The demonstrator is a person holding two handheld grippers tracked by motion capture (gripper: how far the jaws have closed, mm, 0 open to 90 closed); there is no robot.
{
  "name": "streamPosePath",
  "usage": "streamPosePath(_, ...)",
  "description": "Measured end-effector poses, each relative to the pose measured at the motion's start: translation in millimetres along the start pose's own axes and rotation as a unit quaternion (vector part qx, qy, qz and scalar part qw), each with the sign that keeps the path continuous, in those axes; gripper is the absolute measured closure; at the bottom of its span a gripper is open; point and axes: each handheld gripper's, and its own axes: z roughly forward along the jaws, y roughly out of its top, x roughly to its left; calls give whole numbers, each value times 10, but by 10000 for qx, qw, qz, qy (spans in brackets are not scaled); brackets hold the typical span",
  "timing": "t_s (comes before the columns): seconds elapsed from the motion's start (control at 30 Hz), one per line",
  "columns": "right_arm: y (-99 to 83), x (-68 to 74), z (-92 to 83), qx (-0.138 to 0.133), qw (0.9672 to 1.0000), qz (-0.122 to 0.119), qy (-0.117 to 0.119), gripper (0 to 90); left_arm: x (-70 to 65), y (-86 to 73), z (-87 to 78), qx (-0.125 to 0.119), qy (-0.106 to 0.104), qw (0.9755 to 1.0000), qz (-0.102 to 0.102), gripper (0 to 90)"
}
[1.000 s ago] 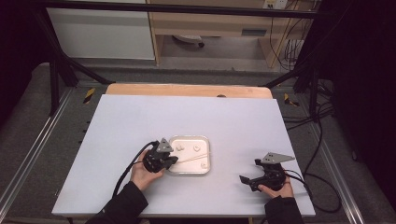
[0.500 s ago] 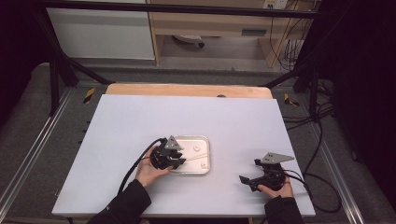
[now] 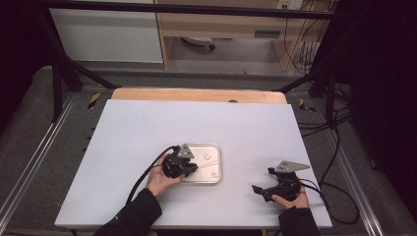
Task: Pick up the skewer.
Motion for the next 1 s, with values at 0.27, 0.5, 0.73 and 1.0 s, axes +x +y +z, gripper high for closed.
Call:
streamPosePath(0.27, -1, 3, 2, 12, 10000, 10, 4, 10, -29, 0, -28, -81, -32, 10000, 36, 885)
streamPosePath(0.5, 1, 3, -1, 12, 10000, 9, 1, 10, -67, 1, -114, -180, -34, 9998, 24, 886)
streamPosePath(0.73, 6, 7, -5, -16, 10000, -6, 7, 10, -114, -36, -217, -220, -15, 9998, -13, 886)
streamPosePath(1.0, 44, 48, 5, -17, 9999, -111, -29, 6, -133, -53, -340, -248, -45, 9996, -101, 886)
